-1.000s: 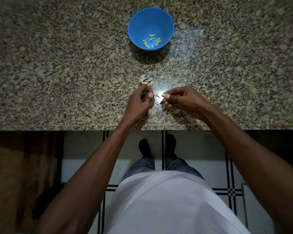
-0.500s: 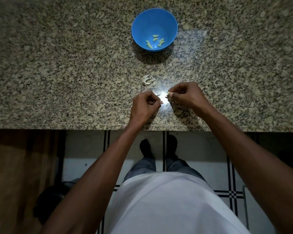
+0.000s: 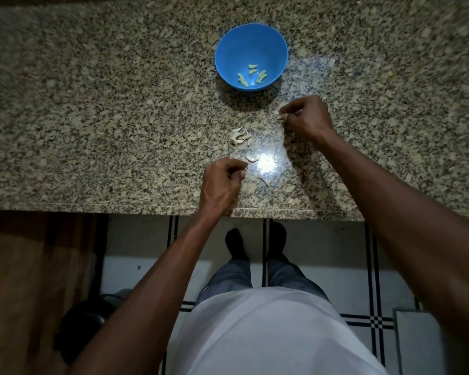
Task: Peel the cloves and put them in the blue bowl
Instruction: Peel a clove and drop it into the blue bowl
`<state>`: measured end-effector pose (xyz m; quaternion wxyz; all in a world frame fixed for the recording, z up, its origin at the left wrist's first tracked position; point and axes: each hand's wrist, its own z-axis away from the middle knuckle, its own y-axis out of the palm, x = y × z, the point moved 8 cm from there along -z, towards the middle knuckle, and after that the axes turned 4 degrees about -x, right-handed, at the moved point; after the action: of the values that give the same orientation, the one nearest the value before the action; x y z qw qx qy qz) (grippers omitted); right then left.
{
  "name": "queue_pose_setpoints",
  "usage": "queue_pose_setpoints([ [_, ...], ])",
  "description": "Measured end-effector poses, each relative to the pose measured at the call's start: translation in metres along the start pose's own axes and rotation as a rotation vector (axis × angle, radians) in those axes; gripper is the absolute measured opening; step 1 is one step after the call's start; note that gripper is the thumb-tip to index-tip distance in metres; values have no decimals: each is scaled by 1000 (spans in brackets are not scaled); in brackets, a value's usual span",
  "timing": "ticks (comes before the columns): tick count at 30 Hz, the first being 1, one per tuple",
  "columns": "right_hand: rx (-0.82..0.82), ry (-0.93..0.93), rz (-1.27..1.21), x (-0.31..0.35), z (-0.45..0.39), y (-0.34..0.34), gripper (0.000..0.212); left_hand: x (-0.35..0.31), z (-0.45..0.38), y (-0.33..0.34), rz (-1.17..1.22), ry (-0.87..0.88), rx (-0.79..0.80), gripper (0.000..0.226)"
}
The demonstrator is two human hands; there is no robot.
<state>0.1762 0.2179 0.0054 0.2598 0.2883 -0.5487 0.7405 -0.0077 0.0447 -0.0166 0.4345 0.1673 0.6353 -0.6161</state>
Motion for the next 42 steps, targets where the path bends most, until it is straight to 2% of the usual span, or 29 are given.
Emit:
queue_pose_setpoints([
  [3,-15,-24,47,2,9,1,27,5,-7,-17,-71,43,-125,18],
  [5,-37,-42,66,-2,26,3,30,13,-15,-26,-119,25,-174,28],
  [8,8,-69,75,-9,64,17,28,16,-22,-20,-231,8,-66,42],
  [12,47,-166,104,-8,108,45,26,-2,-7,7,-256,181,103,47],
  [14,43,-178,115,-7,118,51,25,-4,4,14,-225,232,138,45],
  [17,-17,-142,150,-10,127,42,25,4,5,1,-173,191,74,39],
  [19,-60,-91,200,-22,134,33,25,12,-2,-9,-196,144,26,45],
  [21,-62,-31,233,-36,143,30,28,14,-5,-8,-223,163,58,51],
  [24,-80,46,228,-39,160,41,30,6,0,6,-190,252,175,47],
  [26,-101,80,170,-32,164,56,34,4,5,9,-121,275,194,46],
  [29,-106,83,41,-15,159,73,36,8,6,-1,-35,213,135,48],
  [32,-156,162,-70,-13,154,60,35,10,2,-15,-31,192,75,50],
  [34,-194,183,-26,-17,154,43,34,16,-3,-20,-60,183,48,50],
  [39,-82,91,119,-13,156,56,22,18,1,-8,-116,216,132,43],
  [42,-67,24,100,-1,154,69,19,11,5,-2,-89,254,166,37],
])
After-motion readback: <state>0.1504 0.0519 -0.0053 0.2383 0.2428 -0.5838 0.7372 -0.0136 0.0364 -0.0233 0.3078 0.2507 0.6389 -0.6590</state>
